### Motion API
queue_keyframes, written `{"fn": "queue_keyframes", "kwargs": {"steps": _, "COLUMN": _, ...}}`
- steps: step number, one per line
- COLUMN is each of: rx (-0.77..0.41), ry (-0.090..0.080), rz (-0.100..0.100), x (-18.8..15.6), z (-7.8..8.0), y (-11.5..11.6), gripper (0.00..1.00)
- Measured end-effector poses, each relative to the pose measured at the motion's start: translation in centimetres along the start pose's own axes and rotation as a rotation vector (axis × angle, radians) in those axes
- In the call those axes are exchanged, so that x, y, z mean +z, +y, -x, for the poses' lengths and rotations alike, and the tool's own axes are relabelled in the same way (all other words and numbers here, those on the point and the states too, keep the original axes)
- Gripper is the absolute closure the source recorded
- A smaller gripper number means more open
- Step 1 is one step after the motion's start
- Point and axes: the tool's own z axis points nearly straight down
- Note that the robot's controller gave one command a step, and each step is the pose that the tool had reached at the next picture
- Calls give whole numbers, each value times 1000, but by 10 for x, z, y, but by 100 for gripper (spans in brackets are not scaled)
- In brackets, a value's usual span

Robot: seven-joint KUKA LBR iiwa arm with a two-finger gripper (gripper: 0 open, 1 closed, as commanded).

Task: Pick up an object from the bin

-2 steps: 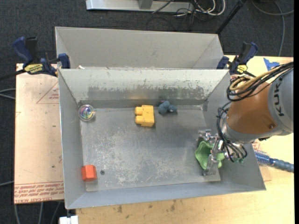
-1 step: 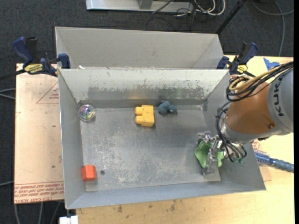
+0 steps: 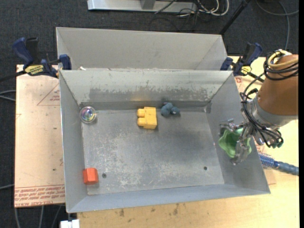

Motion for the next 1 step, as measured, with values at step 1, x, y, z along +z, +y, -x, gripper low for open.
{"fn": "queue_keyframes", "kwargs": {"steps": 1, "rx": -6, "ry": 0, "rz": 0, "x": -48, "z": 7, "y": -4, "gripper": 100}}
